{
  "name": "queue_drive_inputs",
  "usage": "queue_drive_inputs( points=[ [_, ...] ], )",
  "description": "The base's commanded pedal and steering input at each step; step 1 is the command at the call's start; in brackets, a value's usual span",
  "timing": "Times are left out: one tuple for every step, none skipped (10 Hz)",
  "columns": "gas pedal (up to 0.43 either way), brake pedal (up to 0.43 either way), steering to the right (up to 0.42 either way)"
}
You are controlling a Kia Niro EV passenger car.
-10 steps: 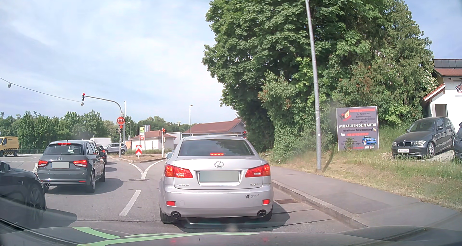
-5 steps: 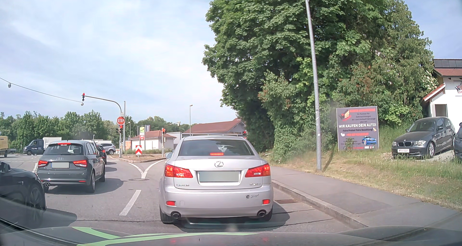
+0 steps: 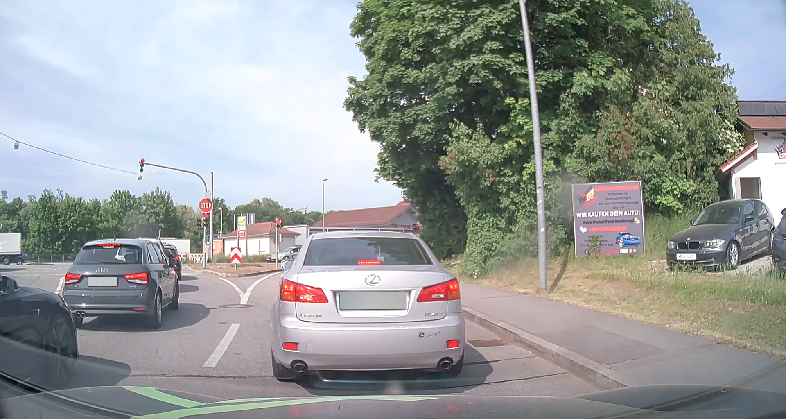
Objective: Follow the waypoints while adhering to traffic rules and regulations
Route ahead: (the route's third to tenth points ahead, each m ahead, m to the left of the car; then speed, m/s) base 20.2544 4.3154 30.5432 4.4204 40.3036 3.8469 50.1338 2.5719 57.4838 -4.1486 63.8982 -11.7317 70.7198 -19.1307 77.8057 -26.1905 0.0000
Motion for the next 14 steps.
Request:
queue_drive_inputs(
  points=[
    [0.000, 0.415, -0.113],
    [0.000, 0.415, -0.114],
    [0.000, 0.415, -0.114],
    [0.000, 0.415, -0.114],
    [0.000, 0.415, -0.114],
    [0.000, 0.415, -0.114],
    [0.000, 0.415, -0.114],
    [0.000, 0.415, -0.114],
    [0.000, 0.415, -0.113],
    [0.000, 0.415, -0.113],
    [0.000, 0.415, -0.113],
    [0.000, 0.421, -0.113],
    [0.000, 0.415, -0.113],
    [0.000, 0.415, -0.113]
  ],
)
